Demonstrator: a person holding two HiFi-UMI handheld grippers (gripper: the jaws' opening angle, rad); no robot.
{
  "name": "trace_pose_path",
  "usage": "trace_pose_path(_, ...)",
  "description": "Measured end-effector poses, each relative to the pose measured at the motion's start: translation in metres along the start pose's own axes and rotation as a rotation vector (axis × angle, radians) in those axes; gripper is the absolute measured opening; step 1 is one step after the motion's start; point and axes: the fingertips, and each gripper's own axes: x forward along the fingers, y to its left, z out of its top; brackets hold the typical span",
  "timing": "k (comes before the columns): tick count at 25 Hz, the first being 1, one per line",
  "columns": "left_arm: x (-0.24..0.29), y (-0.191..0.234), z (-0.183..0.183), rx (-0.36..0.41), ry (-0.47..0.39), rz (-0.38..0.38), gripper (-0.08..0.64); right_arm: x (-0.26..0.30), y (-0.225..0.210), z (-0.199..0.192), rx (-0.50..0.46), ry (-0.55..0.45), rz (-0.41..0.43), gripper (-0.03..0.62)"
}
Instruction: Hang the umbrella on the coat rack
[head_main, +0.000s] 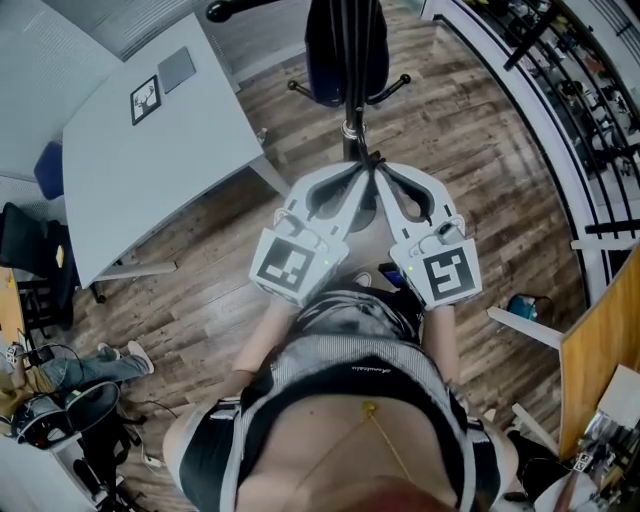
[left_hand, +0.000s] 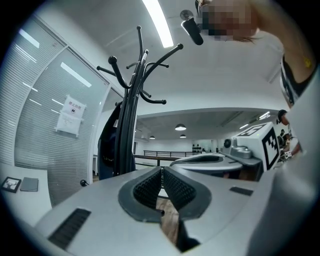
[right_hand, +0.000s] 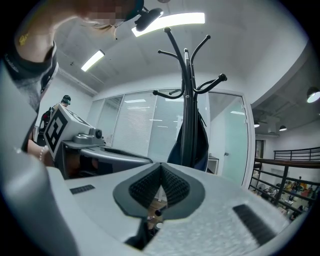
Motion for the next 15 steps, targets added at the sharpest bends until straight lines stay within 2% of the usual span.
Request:
trace_pose_path(6,0.003,0.001,-0.001,0.007,-0.005,0.006,0.015,0.001,0.000,-0.005,0.016,0.015,-0.005,0.002)
trace_pose_path(10,0.003,0.000,-0.005,-0.004,0.021,0.002,0.015,0.001,0.000,-0.008,0.025,0.018,-0.007,0.003)
trace_pose_path(15,0.004,0.000,-0.002,-0.019,-0.012,0.007,0.015,-0.001,0.001,-0.011,0.034,0.026,-0.006,0.003)
